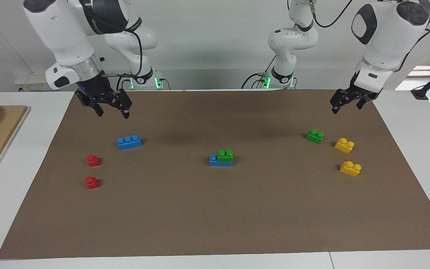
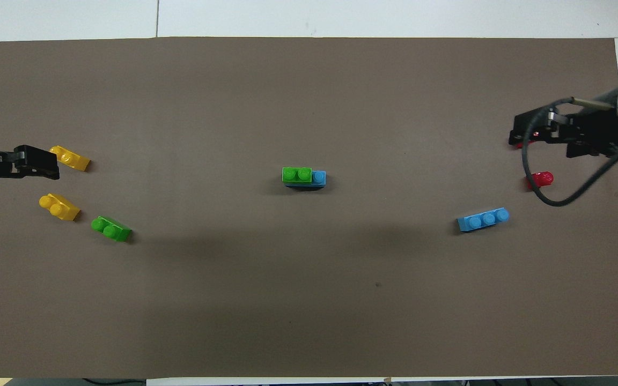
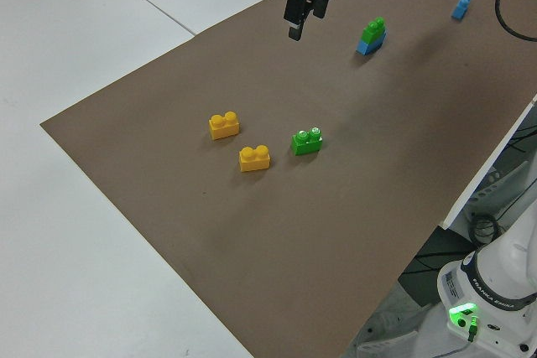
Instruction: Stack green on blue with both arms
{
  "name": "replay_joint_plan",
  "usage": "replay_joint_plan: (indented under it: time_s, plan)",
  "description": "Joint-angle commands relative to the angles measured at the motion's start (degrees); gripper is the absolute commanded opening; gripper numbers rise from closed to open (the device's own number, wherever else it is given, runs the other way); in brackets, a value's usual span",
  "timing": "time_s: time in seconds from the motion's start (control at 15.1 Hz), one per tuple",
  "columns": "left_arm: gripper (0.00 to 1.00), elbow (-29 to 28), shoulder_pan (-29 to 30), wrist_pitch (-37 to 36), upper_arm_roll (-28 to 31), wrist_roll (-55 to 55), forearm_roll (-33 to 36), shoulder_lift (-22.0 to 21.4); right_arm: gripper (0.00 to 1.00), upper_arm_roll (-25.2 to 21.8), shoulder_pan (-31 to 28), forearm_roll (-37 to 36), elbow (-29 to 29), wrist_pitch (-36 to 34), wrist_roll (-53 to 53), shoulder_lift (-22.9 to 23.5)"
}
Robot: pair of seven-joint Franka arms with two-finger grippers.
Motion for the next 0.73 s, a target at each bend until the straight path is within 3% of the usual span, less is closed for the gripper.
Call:
replay_joint_plan:
  time_s: [0.0, 0.4, 0.66]
  plan:
    - [1.00, -0.24, -0.53, -2.84, 0.68, 4.30, -0.78, -1.37, 0.96, 0.55, -3.70, -1.00, -1.70, -4.25, -8.65, -3.76]
    - [1.00, -0.60, -0.61, -1.79, 0.33, 1.59, -0.96, -1.63, 0.97, 1.08, -3.89, -6.10, -1.35, -4.79, -10.25, -3.42]
    - [1.00, -0.16, -0.26, 0.94, 0.69, -2.11, -5.09, -1.46, 0.97, 1.17, -3.80, -6.01, -1.88, -4.97, -12.19, -3.69]
